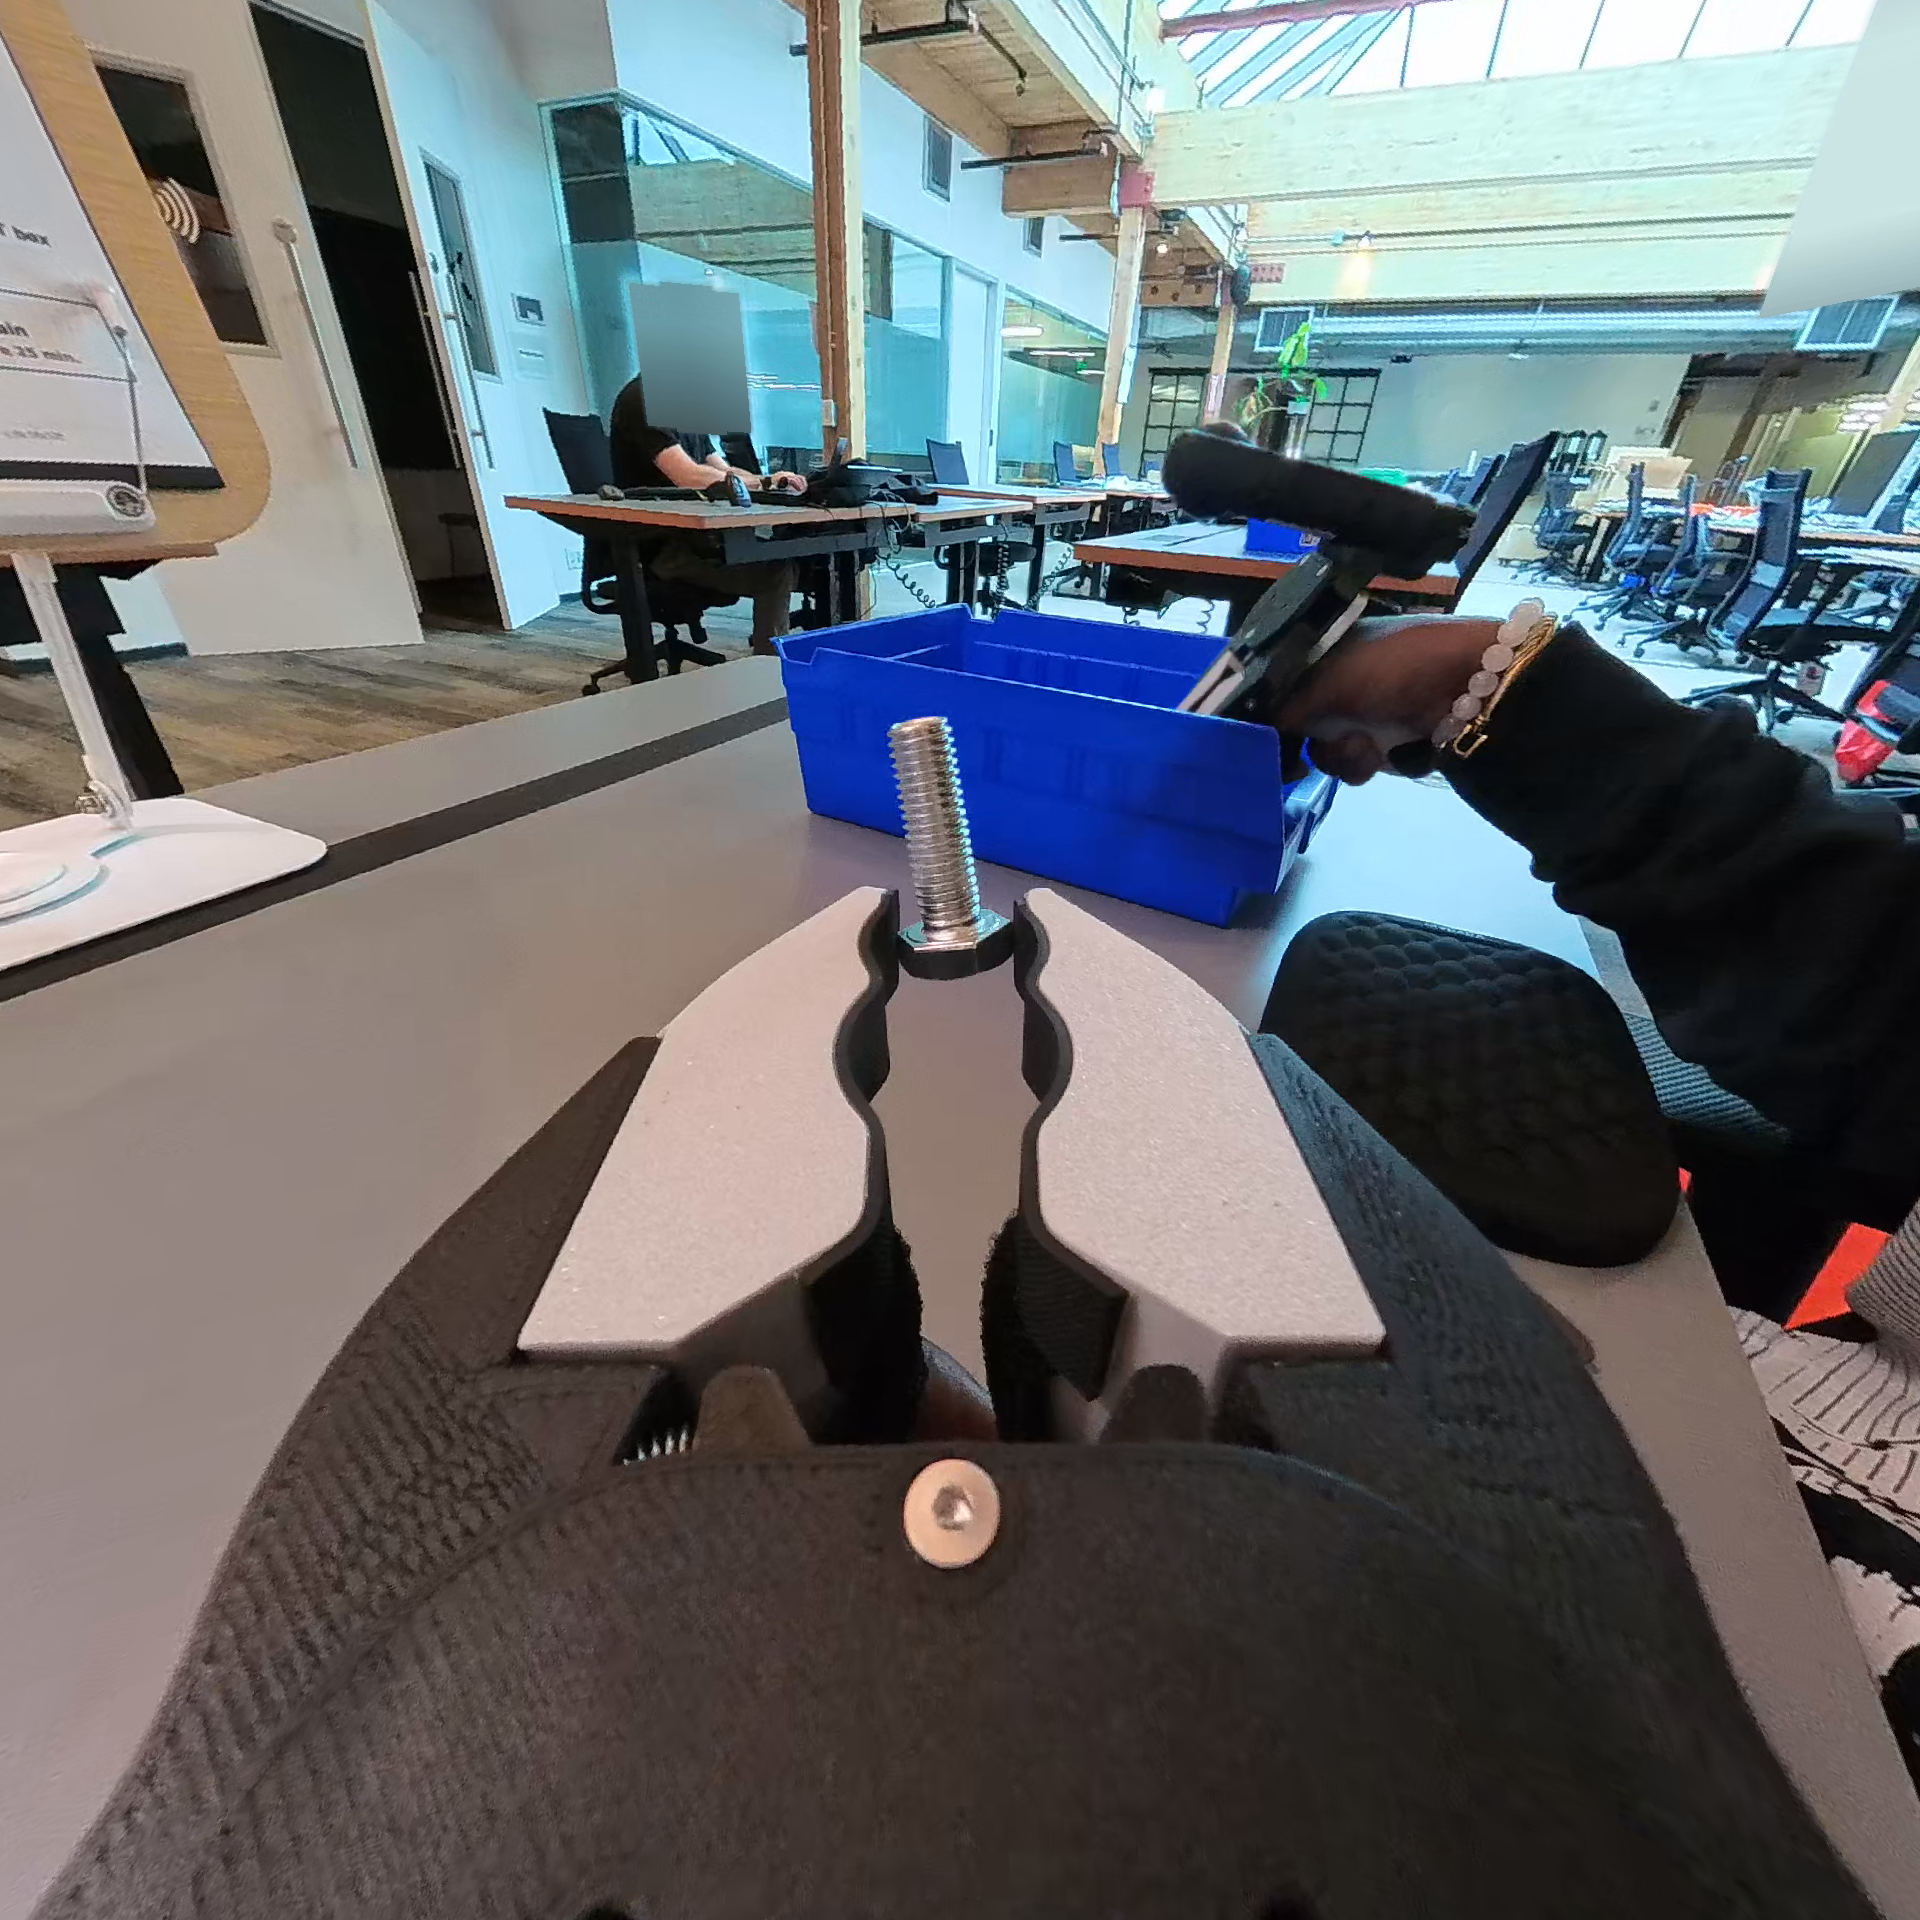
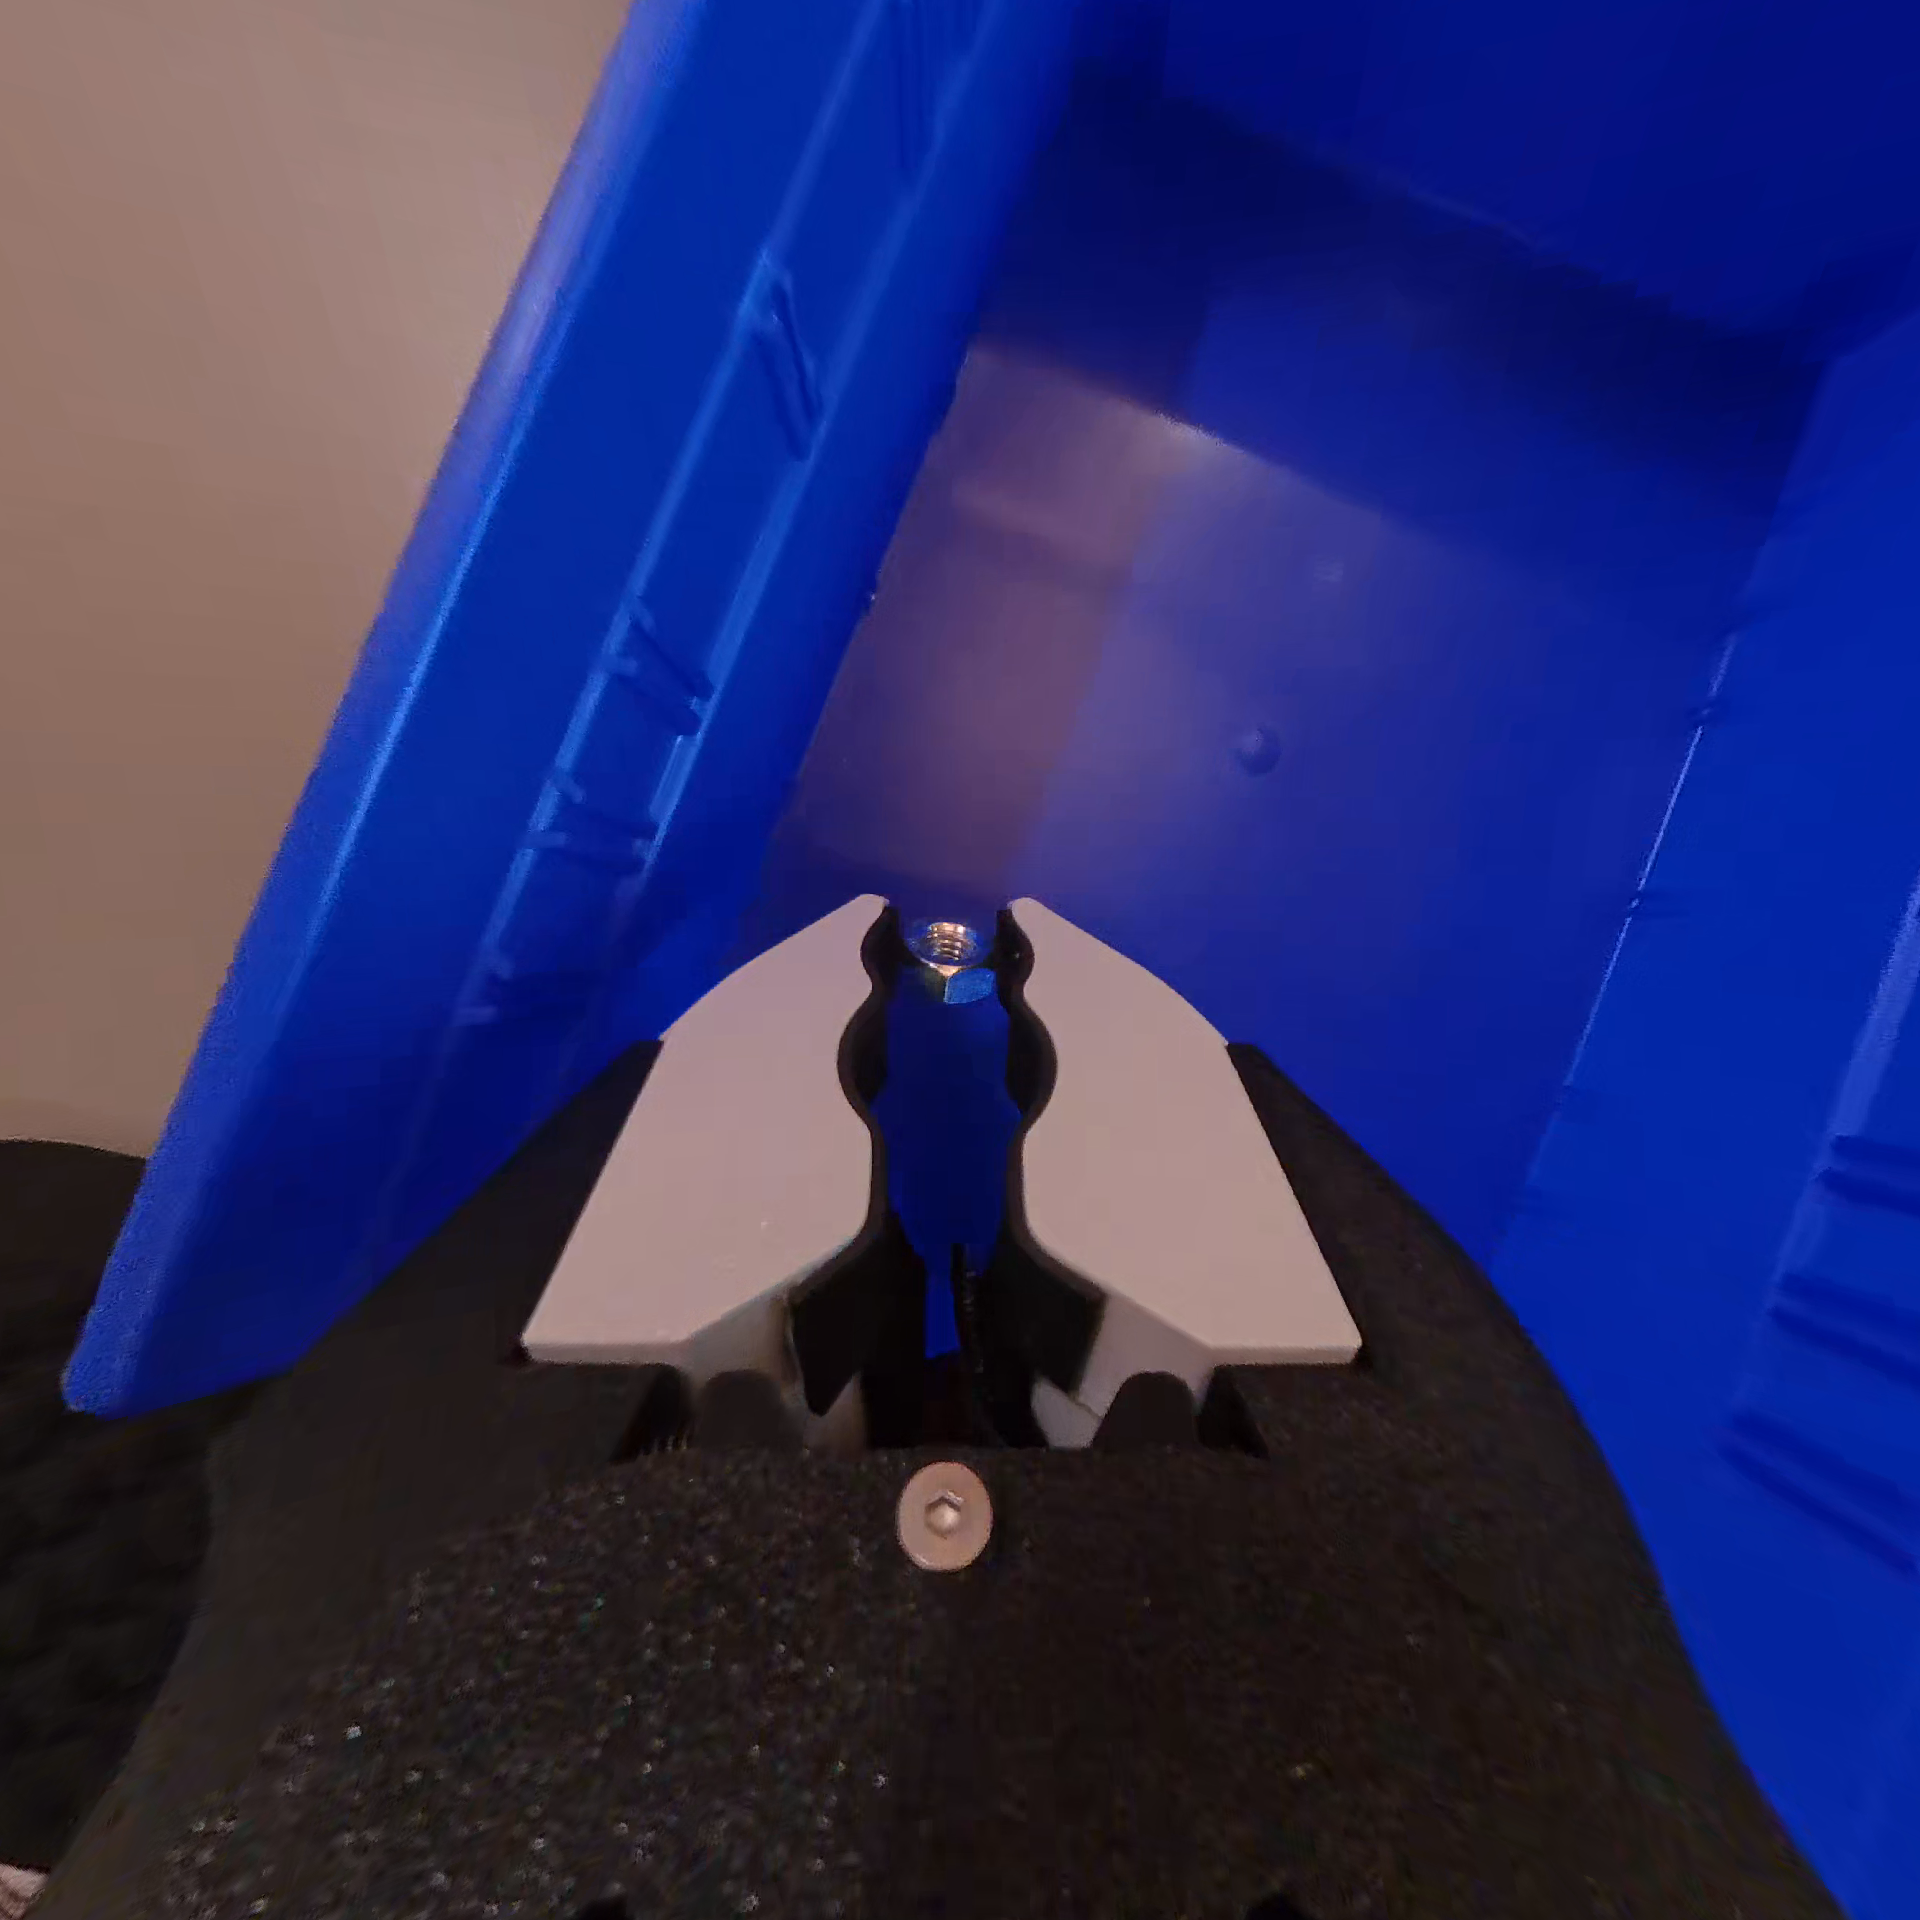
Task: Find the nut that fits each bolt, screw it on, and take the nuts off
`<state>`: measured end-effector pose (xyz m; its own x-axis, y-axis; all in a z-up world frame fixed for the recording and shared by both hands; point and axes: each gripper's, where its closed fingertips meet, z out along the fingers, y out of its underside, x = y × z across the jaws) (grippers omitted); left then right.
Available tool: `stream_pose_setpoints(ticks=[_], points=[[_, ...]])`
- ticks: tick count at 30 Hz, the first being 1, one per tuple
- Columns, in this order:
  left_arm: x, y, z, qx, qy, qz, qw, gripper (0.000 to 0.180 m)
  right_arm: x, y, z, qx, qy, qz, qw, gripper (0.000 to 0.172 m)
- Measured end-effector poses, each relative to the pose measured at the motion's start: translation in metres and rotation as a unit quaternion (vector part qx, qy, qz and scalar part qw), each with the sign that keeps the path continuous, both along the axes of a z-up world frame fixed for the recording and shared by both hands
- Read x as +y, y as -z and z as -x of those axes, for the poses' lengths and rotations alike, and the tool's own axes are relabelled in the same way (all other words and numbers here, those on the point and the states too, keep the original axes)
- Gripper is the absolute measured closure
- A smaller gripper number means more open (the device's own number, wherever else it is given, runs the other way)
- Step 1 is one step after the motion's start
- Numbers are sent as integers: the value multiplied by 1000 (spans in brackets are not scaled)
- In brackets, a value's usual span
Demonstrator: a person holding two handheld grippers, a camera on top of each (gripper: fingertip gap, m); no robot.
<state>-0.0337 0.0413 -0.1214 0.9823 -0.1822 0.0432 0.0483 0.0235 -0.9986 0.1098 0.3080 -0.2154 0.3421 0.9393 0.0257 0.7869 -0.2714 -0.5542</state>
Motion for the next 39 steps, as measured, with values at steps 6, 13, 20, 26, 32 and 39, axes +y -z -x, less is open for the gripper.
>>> stream_pose_setpoints(ticks=[6, 13, 20, 26, 32, 39], points=[[2, 3, -2, 1, 6, 7, 1000, 159, 0, -6, -1, 19, 5, 11, 1000, 140], [3, 6, -7, 11, 14, 14, 1000, 159, 3, -94, 19, 211, 40, -110, 970, 128], [4, 9, -11, 29, 20, 20, 999, 159, -188, -170, 82, 408, -277, 52, 869, 138], [3, 8, -21, 46, 47, 14, 998, 161, -259, -96, 123, 266, -355, 155, 883, 134], [-1, -2, -13, -34, 56, -10, 998, 161, -277, -75, 125, 271, -407, 206, 848, 134], [-7, -17, -2, -100, 58, -54, 992, 161, -299, -91, 128, 331, -417, 254, 807, 143]])
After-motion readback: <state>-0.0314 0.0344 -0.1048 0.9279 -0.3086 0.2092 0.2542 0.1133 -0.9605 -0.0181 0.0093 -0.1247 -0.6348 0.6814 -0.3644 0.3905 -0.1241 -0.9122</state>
